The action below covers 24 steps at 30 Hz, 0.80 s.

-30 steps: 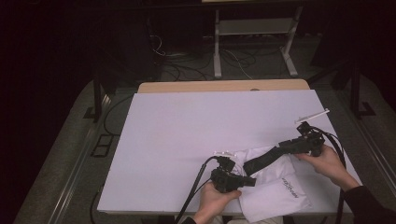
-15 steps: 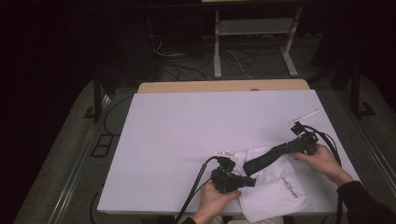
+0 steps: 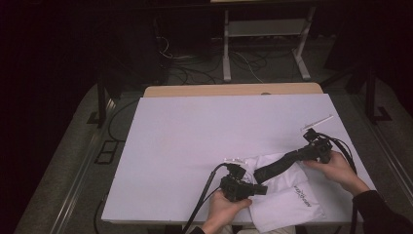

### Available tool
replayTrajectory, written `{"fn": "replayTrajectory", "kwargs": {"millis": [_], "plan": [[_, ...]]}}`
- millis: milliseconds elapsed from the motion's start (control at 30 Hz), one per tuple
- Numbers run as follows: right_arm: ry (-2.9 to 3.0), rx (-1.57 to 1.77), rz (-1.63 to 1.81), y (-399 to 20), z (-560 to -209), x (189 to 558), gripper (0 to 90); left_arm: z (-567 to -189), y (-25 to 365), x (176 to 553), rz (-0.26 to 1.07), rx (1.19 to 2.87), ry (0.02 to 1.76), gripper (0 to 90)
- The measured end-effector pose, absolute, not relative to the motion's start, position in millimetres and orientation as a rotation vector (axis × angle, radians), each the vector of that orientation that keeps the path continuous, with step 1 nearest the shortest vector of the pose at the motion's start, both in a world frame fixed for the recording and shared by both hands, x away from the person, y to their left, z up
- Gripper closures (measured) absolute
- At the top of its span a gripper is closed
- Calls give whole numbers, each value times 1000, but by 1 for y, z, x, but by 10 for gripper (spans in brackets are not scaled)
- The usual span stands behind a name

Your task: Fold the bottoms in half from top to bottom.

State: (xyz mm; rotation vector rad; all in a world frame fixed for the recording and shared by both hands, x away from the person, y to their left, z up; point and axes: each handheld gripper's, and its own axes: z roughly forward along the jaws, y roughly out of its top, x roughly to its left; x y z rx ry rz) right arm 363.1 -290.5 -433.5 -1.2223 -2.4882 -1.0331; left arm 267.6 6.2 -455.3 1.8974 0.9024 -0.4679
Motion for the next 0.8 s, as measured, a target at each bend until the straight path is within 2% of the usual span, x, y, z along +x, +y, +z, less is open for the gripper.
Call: {"fn": "replayTrajectory", "kwargs": {"millis": [200,433,533,600,700,800], "plan": [[-2528,-1179,-1093,-291,-427,357,763,-455,6,268,-473,1895,904,865],[-2517,-1138,-1151,-294,-419,351,802,-453,7,267,-442,1920,881,840],[-2507,-1118,-1162,-296,-418,349,805,-450,7,266,-418,1958,859,769],[-2505,-1116,-1171,-297,-417,347,806,-448,6,265,-391,1978,846,691],[-2501,-1102,-1187,-300,-415,345,808,-445,6,262,-318,1979,833,575],[-2496,-1097,-1192,-303,-413,342,810,-442,6,259,-243,1988,829,509]]}}
